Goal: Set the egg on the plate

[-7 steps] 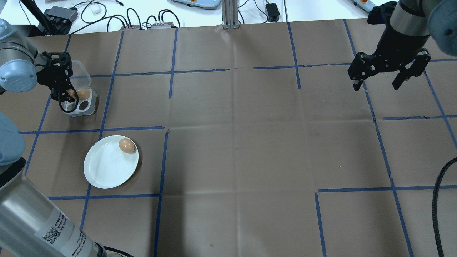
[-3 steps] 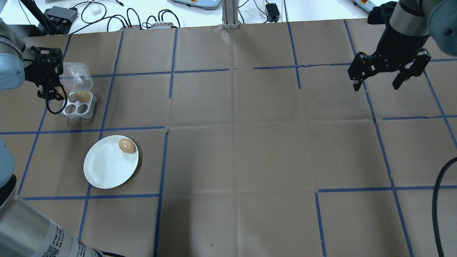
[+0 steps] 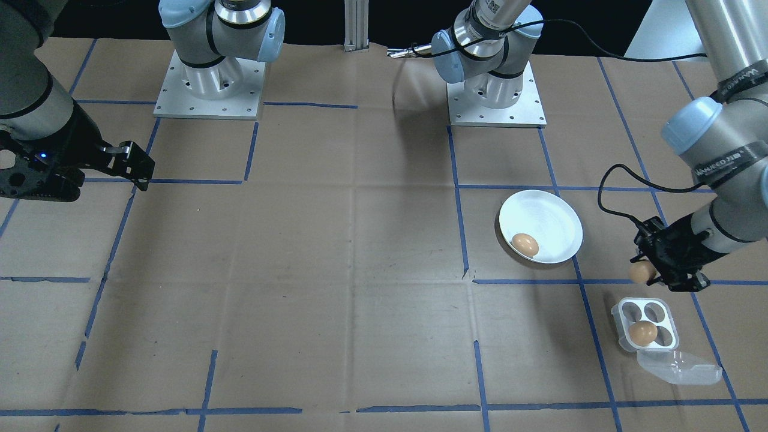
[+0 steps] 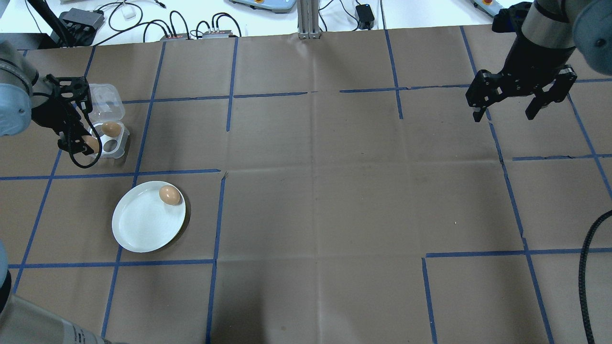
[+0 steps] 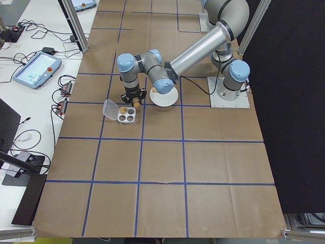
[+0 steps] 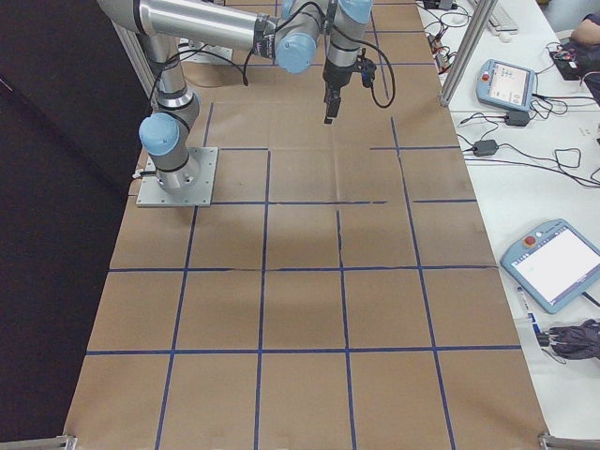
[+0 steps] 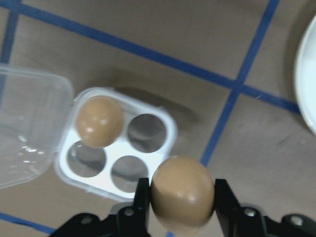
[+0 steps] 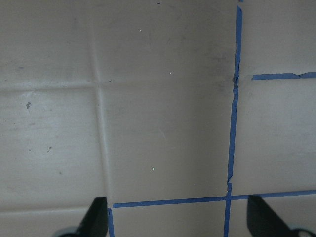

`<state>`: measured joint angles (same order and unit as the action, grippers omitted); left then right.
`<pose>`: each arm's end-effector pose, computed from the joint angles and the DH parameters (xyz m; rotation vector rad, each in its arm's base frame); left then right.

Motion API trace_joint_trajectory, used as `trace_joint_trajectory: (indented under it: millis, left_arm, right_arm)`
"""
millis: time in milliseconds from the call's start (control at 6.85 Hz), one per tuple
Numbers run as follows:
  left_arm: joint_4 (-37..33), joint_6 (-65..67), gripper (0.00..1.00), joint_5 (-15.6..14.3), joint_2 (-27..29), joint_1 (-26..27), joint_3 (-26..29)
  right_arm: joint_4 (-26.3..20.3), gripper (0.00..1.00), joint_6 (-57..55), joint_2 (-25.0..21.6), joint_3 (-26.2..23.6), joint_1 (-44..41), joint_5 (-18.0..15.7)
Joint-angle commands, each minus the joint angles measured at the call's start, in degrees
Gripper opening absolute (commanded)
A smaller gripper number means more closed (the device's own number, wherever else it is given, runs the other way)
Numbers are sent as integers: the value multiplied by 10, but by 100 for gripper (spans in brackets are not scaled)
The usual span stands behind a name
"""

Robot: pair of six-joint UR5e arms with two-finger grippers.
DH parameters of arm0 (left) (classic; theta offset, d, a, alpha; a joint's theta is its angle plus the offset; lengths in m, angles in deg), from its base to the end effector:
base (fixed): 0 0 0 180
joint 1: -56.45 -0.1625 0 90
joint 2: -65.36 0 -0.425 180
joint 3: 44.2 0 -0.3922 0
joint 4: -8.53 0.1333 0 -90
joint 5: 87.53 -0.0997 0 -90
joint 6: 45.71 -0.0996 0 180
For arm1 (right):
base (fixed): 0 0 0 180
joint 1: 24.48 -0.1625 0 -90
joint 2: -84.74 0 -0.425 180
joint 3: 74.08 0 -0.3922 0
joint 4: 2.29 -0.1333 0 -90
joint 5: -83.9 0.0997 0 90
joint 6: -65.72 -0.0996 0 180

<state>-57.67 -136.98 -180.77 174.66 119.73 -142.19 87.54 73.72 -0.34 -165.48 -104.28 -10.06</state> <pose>0.1479 -0.5777 0.2785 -1.6662 -2.6332 -0.1244 0.0334 -0.5284 0.4328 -0.0532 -3.0851 -0.1896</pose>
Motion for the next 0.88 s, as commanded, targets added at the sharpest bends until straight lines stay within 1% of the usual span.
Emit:
trace_joint_trajectory:
  millis: [0, 146, 292, 438, 584, 730]
  left_arm:
    - [-22, 135, 3, 7, -61, 32, -94]
    - [-24, 171, 5, 10, -73, 34, -132]
    - [-24, 194, 13, 29, -75, 36, -151]
    - [-24, 205, 53, 40, -74, 36, -156]
    - [-24, 206, 94, 105, -71, 36, -154]
    - [-24, 210, 100, 143, -67, 33, -149]
  right_arm:
    - [0, 100, 0, 0, 0, 0, 0]
    - [0, 100, 0, 0, 0, 0, 0]
    - [0, 100, 0, 0, 0, 0, 0]
    - [0, 100, 0, 0, 0, 0, 0]
    - [0, 100, 0, 0, 0, 0, 0]
    - [0, 100, 0, 0, 0, 0, 0]
